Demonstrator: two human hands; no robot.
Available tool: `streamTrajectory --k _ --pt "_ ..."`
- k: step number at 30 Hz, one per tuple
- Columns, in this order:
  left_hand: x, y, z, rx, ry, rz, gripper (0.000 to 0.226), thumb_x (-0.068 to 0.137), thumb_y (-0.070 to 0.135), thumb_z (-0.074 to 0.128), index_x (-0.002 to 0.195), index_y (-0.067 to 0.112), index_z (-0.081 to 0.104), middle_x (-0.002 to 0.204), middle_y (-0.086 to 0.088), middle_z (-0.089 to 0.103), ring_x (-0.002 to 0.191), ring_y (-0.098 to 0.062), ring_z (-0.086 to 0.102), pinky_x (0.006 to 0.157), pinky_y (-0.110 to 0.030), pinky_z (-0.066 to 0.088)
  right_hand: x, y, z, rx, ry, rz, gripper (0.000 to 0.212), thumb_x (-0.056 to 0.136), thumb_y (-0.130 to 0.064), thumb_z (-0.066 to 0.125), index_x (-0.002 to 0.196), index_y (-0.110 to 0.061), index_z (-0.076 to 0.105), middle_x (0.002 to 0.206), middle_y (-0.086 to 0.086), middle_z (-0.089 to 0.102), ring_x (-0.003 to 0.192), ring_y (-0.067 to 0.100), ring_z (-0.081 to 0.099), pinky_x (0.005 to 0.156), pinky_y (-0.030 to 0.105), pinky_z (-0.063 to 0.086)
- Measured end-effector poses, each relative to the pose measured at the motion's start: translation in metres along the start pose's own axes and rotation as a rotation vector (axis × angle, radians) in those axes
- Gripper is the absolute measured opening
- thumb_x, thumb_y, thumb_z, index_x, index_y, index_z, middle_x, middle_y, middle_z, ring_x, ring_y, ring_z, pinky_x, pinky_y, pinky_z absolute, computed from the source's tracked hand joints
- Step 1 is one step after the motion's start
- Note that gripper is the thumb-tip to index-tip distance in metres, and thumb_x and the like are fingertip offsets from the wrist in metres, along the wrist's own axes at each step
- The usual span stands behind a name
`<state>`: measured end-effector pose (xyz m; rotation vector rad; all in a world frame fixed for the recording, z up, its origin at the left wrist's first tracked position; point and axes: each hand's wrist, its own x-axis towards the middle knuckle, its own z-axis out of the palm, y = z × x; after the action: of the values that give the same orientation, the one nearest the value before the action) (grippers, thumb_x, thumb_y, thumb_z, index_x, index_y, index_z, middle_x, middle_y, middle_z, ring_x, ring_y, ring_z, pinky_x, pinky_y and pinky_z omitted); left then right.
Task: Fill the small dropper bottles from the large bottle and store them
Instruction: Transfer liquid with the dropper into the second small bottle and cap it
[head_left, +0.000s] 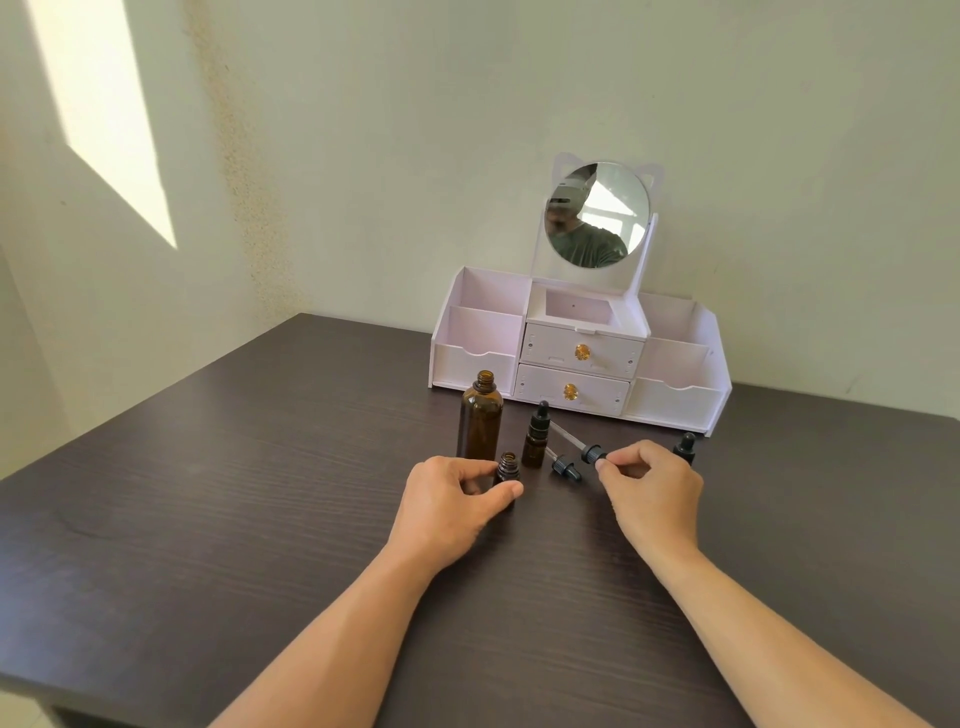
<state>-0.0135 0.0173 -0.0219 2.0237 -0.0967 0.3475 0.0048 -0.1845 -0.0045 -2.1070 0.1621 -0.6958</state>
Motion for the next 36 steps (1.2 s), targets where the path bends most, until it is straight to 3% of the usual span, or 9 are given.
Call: streamTrajectory --k 5,11,14,17,21,29,36 --pt "0.000 0.000 -0.001 -0.011 -0.008 0.003 0.052 0.081 0.045 0.072 0.126 0.022 0.065 0.055 0.012 0.054 0.054 0.000 0.051 0.063 -0.011 0.044 -0.001 -0.002 0.001 0.044 0.032 -0.047 0.011 0.078 -0.007 0.073 0.073 -0.016 0.069 0.070 -0.007 0.067 0.069 0.003 0.062 0.062 0.009 0.040" --pt "-0.001 0.001 -0.002 -0.008 -0.006 0.006 0.053 0.081 0.045 0.073 0.127 0.021 0.064 0.057 0.011 0.056 0.055 0.001 0.052 0.062 -0.009 0.044 -0.003 -0.005 0.000 0.121 0.067 -0.089 0.015 0.079 -0.005 0.071 0.084 -0.018 0.067 0.082 -0.006 0.067 0.078 0.003 0.063 0.073 0.018 0.050" --pt "-0.001 0.001 -0.002 -0.005 -0.010 0.006 0.053 0.081 0.045 0.072 0.128 0.021 0.063 0.058 0.011 0.056 0.057 0.000 0.054 0.065 -0.010 0.047 -0.001 -0.011 -0.005 0.202 0.114 -0.093 0.016 0.082 -0.005 0.069 0.091 -0.017 0.067 0.088 -0.004 0.068 0.082 0.003 0.063 0.068 0.005 0.046" --pt "-0.001 0.001 -0.002 0.008 0.005 0.013 0.053 0.079 0.046 0.074 0.125 0.022 0.065 0.059 0.011 0.055 0.057 0.000 0.052 0.068 -0.014 0.049 0.006 -0.025 -0.017 0.264 0.147 -0.124 0.017 0.083 -0.005 0.066 0.089 -0.021 0.068 0.085 -0.007 0.069 0.080 0.010 0.065 0.067 0.003 0.044" --pt "0.000 0.001 -0.002 0.013 0.006 0.006 0.054 0.079 0.046 0.074 0.125 0.021 0.065 0.063 0.008 0.058 0.060 -0.002 0.054 0.068 -0.018 0.050 0.012 -0.051 -0.036 0.256 0.045 -0.224 0.029 0.086 -0.003 0.063 0.083 -0.032 0.067 0.084 -0.014 0.068 0.075 0.004 0.064 0.068 0.006 0.047" --pt "0.000 0.001 -0.002 0.014 0.011 0.010 0.053 0.079 0.045 0.075 0.125 0.021 0.065 0.061 0.010 0.057 0.057 0.000 0.051 0.058 -0.010 0.042 0.014 -0.081 -0.044 0.050 -0.154 -0.464 0.020 0.084 -0.001 0.065 0.087 -0.018 0.074 0.087 -0.007 0.068 0.077 -0.005 0.058 0.064 0.003 0.041" --pt "0.000 0.001 -0.002 0.007 0.007 0.006 0.052 0.079 0.046 0.074 0.125 0.022 0.065 0.060 0.012 0.055 0.055 0.000 0.049 0.054 -0.009 0.037 0.021 -0.085 -0.044 -0.016 -0.183 -0.498 0.020 0.084 0.000 0.064 0.087 -0.017 0.074 0.090 -0.004 0.068 0.074 -0.003 0.057 0.065 0.001 0.038"
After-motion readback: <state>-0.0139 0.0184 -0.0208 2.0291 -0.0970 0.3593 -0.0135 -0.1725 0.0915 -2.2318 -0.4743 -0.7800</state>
